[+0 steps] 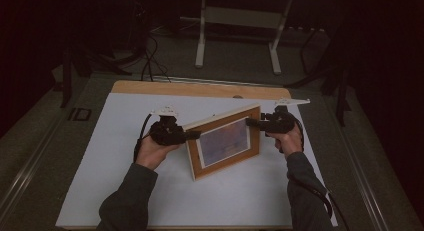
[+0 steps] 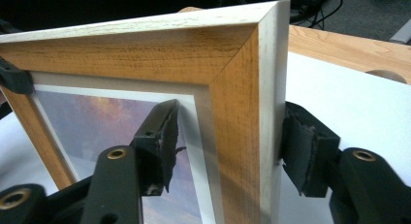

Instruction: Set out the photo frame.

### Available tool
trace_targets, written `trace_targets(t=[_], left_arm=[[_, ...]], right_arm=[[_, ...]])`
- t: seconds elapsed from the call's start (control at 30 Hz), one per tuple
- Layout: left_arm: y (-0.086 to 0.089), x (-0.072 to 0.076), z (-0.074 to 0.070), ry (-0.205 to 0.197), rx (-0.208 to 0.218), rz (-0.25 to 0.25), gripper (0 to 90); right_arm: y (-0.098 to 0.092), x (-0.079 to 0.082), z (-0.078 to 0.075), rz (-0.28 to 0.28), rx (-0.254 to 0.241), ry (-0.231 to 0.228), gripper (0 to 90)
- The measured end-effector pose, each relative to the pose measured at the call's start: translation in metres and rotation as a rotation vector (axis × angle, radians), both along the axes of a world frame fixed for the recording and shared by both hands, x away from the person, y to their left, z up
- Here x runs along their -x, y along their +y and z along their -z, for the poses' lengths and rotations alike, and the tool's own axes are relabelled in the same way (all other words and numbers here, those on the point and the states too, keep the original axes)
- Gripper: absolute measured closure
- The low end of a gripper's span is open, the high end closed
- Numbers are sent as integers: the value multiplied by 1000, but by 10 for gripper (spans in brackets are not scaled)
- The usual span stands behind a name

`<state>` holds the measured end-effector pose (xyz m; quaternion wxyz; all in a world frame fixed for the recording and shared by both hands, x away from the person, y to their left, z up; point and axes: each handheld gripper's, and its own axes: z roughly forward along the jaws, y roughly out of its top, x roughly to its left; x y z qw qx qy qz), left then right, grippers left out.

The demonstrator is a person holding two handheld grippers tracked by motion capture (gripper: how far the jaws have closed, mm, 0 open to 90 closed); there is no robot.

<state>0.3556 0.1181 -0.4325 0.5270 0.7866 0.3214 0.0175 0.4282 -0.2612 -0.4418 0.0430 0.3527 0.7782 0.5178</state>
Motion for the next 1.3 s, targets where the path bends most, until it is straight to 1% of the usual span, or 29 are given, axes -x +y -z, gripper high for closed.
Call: trace_targets(t=[0.3, 0.67, 0.77, 0.8, 0.9, 0.93, 1.0, 1.03, 1.1, 1.2, 1.3], left_arm=[[2, -2, 1, -1, 1, 3, 752], [9, -5, 1, -1, 7, 5, 732], [10, -5, 1, 2, 5, -5, 717], [10, -5, 1, 6, 4, -13, 695], [11, -4, 1, 11, 4, -23, 654], [13, -2, -1, 4, 23, -39, 654], [17, 1, -3, -2, 31, -55, 627], [19, 3, -4, -5, 29, -64, 626], [23, 6, -5, -15, 13, -78, 630], [27, 8, -5, -17, 16, -78, 654], [27, 9, -6, -23, 19, -77, 689]], right_arm=[[-2, 3, 0, 6, 5, 0, 473], [-5, 8, 2, 1, -2, -6, 552], [-7, 9, 2, 3, -1, -8, 596], [-8, 9, 2, 4, -3, -9, 605], [-9, 10, 2, 7, -1, -10, 608], [-8, 10, 2, 8, 0, -12, 608], [-8, 11, 2, 14, 0, -12, 608], [-8, 11, 2, 16, 1, -13, 609], [-8, 12, 2, 21, 4, -16, 608], [-7, 13, 2, 28, 2, -15, 608], [-7, 15, 2, 31, 3, -17, 610]])
